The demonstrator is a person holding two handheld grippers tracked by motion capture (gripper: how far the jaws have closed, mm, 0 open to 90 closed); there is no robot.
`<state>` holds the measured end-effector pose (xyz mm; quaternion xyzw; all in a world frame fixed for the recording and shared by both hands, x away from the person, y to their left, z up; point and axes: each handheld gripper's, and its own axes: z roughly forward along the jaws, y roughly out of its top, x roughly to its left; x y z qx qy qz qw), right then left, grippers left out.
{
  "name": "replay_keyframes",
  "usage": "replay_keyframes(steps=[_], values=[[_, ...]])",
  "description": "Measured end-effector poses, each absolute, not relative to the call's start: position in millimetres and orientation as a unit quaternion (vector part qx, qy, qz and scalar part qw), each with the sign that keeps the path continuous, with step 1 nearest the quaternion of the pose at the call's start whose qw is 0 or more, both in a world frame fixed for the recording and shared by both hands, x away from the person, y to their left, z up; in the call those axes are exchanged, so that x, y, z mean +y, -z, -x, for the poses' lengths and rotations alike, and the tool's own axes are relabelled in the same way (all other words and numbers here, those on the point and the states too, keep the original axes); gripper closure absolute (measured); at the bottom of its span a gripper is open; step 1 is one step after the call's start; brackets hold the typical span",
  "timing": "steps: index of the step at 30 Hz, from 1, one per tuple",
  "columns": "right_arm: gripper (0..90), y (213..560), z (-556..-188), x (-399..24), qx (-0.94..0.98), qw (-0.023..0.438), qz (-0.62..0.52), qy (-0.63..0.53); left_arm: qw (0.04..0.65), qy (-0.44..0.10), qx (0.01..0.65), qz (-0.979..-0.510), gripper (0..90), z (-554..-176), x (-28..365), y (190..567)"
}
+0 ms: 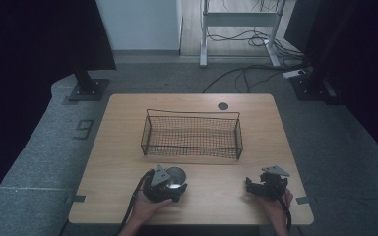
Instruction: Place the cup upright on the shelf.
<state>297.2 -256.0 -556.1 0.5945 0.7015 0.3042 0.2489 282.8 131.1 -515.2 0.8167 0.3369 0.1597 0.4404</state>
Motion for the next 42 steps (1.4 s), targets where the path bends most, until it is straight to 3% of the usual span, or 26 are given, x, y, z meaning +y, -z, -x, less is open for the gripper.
replay_keyframes(steps=[42], values=[[5.2, 556.1, -295.1, -256.0, 0.699, 0.251, -0.595, -0.306, 0.489, -0.165, 0.343, -0.784, 16.6, -290.1, 150.0, 462.4]])
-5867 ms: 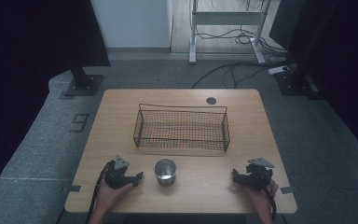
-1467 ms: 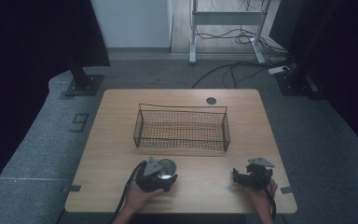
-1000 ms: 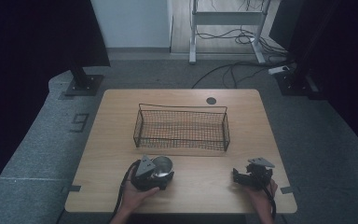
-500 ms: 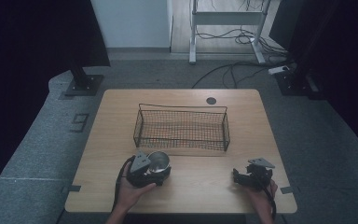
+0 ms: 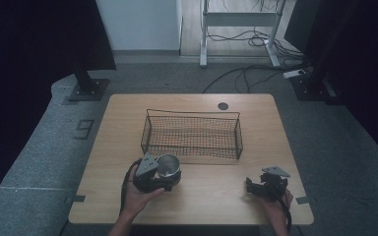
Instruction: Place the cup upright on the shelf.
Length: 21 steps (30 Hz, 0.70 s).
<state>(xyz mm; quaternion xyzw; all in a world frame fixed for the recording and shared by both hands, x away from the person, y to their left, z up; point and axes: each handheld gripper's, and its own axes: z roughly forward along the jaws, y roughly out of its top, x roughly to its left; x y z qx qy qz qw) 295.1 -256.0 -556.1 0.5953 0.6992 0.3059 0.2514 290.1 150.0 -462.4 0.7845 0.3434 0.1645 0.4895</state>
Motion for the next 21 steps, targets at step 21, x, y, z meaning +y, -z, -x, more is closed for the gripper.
replay_keyframes(steps=[21], values=[[9.5, 555.6, -293.4, -254.2, 0.694, 0.256, -0.598, -0.307, 0.504, -0.17, 0.345, -0.774, 16.9, -307.4, 157.5, 441.6]])
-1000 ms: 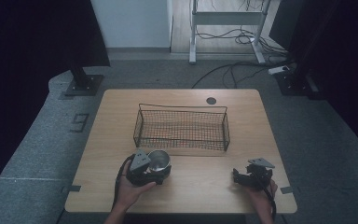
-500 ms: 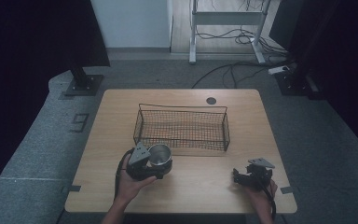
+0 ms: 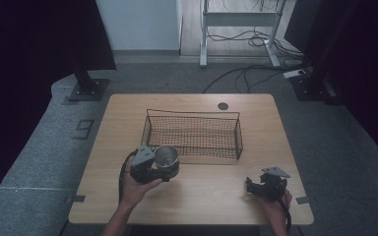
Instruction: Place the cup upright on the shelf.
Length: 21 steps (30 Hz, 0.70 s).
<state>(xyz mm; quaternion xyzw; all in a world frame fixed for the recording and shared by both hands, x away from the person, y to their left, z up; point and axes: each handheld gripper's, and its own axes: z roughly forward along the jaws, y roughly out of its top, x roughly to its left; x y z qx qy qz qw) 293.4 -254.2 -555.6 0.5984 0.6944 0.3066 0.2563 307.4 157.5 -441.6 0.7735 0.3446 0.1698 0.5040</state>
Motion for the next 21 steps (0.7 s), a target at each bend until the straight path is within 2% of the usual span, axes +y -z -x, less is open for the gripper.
replay_keyframes(steps=[4, 21], values=[[12.5, 555.3, -290.9, -250.8, 0.691, 0.26, -0.6, -0.308, 0.507, -0.166, 0.348, -0.771, 17.0, -312.5, 160.8, 441.0], [11.7, 555.2, -287.8, -248.0, 0.685, 0.262, -0.607, -0.306, 0.506, -0.16, 0.34, -0.776, 18.3, -333.8, 162.6, 436.3]])
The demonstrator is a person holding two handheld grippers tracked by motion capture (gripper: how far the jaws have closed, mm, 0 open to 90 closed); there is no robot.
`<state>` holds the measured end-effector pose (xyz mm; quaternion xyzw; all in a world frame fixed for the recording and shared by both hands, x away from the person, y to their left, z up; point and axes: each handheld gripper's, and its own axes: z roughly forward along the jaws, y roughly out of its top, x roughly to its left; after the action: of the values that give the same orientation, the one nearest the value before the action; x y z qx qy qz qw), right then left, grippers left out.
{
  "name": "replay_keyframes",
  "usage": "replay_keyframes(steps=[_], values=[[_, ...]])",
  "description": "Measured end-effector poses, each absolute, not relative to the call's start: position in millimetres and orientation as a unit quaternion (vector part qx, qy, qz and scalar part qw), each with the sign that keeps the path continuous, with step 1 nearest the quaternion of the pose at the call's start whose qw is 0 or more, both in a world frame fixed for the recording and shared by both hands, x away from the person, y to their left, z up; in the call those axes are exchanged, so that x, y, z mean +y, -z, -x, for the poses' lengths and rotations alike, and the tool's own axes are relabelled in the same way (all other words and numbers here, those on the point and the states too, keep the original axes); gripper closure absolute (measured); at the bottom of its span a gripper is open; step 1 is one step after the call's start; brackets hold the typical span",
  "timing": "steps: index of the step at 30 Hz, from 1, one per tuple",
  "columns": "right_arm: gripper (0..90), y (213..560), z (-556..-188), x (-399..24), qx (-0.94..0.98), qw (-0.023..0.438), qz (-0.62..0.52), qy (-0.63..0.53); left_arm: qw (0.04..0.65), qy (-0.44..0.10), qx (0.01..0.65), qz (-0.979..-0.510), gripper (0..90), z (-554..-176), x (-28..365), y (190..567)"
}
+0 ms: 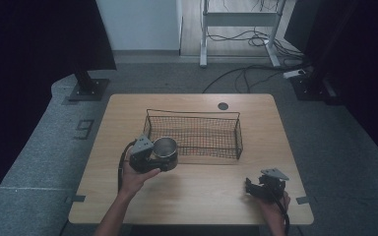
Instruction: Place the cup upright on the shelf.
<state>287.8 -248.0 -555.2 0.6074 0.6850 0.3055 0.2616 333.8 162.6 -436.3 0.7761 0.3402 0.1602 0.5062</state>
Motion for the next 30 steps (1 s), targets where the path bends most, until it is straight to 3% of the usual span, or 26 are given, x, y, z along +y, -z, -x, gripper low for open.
replay_keyframes(steps=[30], values=[[11.4, 555.3, -287.3, -247.6, 0.685, 0.261, -0.608, -0.305, 0.516, -0.171, 0.334, -0.77, 18.9, -358.4, 155.7, 429.8]])
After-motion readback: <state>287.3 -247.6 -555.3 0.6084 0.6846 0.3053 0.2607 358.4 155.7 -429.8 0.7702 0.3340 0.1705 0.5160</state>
